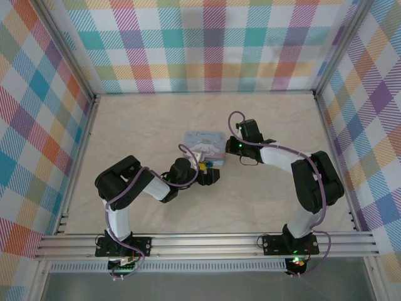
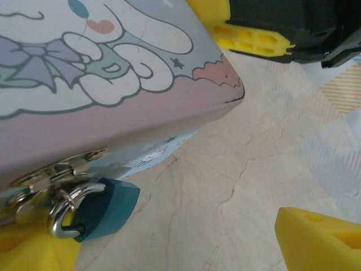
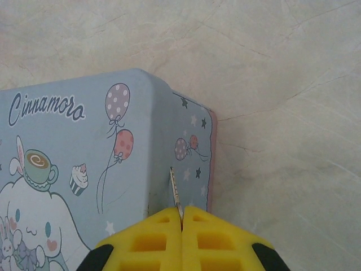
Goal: Unlock a padlock with a key
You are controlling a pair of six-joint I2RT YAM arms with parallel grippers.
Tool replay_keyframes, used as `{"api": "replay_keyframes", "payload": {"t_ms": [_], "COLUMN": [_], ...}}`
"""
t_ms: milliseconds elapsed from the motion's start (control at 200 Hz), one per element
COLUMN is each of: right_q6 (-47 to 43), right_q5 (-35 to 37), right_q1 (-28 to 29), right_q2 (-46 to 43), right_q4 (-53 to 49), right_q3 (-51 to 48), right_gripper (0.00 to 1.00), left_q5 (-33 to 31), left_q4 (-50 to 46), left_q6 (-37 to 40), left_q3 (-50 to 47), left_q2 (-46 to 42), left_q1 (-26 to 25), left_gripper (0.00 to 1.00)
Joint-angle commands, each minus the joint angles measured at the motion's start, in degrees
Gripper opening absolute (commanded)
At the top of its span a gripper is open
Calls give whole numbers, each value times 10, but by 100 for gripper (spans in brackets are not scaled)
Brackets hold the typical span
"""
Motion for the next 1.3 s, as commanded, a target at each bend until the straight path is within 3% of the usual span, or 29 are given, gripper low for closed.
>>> {"api": "replay_keyframes", "payload": {"t_ms": [0,215,555,730,1125,1295], "right_q6": [-15,-10,-5,-7,-9,-10], "right_q5": [-17,-28,-32,-18,-15,-15], "right_q1": [6,13,31,30,29,29], "right_q2": [-6,-4,-16,-24,-7,-8], "right_q4": [-19,-15,-16,-12,-10,-7], "right_q3": [16,14,-3,-12,-3,-3], "right_gripper": [0,0,0,0,0,0], "left_q5": [15,25,43,67,76,83], "left_q4": [44,53,61,37,-31,-53], "left_q6": [-18,-24,-64,-86,-114,-112], "left_q3": [8,27,30,35,1,-10], "left_q2": [11,34,44,45,25,12], "left_q1": [-3,1,18,33,68,83], "left_gripper": [86,88,83,72,75,72]}}
